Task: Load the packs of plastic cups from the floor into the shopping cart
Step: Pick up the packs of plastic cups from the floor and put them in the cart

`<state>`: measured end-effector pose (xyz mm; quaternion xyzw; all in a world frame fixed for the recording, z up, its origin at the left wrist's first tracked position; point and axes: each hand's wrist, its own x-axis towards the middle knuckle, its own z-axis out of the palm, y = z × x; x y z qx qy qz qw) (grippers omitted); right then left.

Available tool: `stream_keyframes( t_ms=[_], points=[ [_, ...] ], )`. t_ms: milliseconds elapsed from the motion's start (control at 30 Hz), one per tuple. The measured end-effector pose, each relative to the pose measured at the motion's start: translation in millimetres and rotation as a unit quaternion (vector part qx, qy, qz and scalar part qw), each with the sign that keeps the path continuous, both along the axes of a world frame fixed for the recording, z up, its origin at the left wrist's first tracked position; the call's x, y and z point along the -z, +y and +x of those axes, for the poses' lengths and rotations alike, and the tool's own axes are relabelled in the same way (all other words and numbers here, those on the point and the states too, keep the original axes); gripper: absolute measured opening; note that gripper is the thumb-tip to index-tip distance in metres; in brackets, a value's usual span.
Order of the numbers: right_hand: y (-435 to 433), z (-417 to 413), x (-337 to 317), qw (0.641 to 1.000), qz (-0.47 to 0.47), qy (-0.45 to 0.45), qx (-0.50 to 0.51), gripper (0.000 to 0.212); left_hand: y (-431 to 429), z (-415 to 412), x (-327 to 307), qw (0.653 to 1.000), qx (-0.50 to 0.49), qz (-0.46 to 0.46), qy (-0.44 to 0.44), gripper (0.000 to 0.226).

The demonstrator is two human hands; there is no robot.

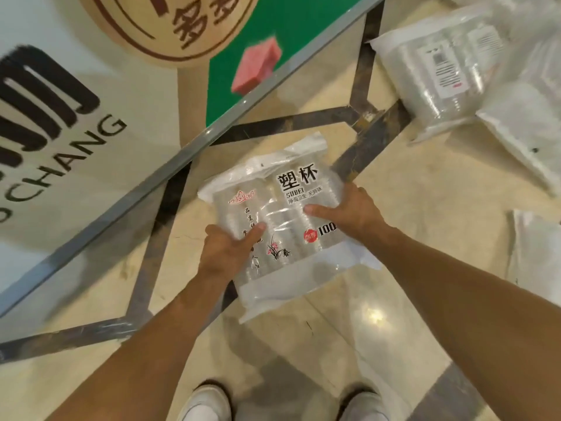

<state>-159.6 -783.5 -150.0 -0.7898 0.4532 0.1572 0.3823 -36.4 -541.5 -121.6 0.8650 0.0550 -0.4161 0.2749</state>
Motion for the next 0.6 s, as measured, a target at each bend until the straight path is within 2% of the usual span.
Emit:
stream_keyframes(
  t_ms=[67,233,367,467,500,600],
  points=[
    [-5.9,-7.7,-13.8,0.999,0.021,-0.022,0.037,0.128,-3.8,-2.5,-18.3,1.0,-0.004,-0.019,-0.005,0.084],
    [-4.9,-25.8,-141.6,0.993,0.05,-0.024,0.101,0.106,-10.3,-11.1,-100.8,0.996,0.016,-0.08,-0.025,0.081],
    [-5.9,-57.3,-271.6,0.986,0.051,-0.035,0.157,0.098,-26.0,-18.7,-219.1,0.993,0.044,-0.105,-0.027,0.106],
    [-3.1,-73.9,-393.6,0.981,0.027,-0.059,0.185,0.089,-38.2,-18.4,-337.8,0.989,0.093,-0.108,-0.041,0.115],
    [-3.3,-77.0,-434.6,0.979,0.018,-0.067,0.192,0.087,-42.5,-17.3,-380.1,0.986,0.103,-0.126,-0.037,0.111],
    [0.3,-80.1,-562.3,0.982,-0.009,-0.071,0.177,0.086,-41.6,-13.0,-504.4,0.98,0.129,-0.142,-0.043,0.075]
  ],
)
